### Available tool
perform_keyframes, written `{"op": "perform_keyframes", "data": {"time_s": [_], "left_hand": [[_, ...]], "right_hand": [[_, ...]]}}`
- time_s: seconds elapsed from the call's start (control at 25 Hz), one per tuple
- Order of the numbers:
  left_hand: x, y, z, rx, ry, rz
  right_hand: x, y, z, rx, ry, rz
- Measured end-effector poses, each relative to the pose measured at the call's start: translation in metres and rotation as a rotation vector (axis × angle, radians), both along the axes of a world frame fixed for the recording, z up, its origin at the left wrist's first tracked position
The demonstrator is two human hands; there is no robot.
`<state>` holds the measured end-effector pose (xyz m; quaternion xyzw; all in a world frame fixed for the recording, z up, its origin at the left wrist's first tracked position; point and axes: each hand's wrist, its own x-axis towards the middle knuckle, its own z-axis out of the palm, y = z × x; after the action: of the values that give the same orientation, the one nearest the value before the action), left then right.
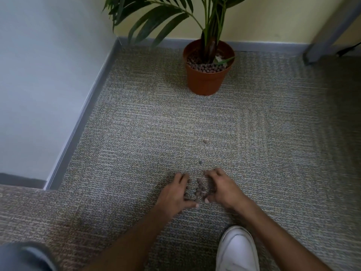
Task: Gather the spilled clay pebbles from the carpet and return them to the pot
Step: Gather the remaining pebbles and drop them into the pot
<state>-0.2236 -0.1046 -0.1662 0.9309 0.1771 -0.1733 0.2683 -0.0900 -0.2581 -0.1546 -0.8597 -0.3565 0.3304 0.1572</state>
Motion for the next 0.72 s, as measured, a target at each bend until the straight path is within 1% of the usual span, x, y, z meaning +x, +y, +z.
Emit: {"op": "perform_keyframes", "data": {"time_s": [0.08, 0.16, 0.24, 0.48, 0.56, 0.6, 0.64, 0.72], "left_hand": [[0.003, 0.000, 0.001, 0.033, 0.032, -0.042], [0.006, -0.004, 0.001, 0.020, 0.013, -0.030], [0.007, -0.007, 0.000, -0.006, -0.032, -0.025], [0.013, -0.009, 0.003, -0.047, -0.089, 0.058], [0.017, -0.011, 0.005, -0.085, -0.119, 0.132], [0.019, -0.011, 0.005, -0.116, -0.128, 0.183], [0.022, -0.010, 0.006, -0.160, -0.127, 0.241], [0.027, -0.009, 0.008, -0.319, -0.096, 0.379]], "right_hand": [[-0.008, -0.001, -0.002, -0.018, -0.068, 0.104], [-0.022, 0.005, -0.005, 0.059, -0.122, 0.164], [-0.030, 0.011, -0.006, 0.118, -0.161, 0.179], [-0.032, 0.017, -0.005, 0.214, -0.148, 0.079], [-0.032, 0.019, -0.006, 0.262, -0.110, -0.011], [-0.032, 0.020, -0.007, 0.294, -0.040, -0.105], [-0.031, 0.021, -0.008, 0.319, 0.099, -0.233], [-0.028, 0.021, -0.010, 0.368, 0.490, -0.499]]}}
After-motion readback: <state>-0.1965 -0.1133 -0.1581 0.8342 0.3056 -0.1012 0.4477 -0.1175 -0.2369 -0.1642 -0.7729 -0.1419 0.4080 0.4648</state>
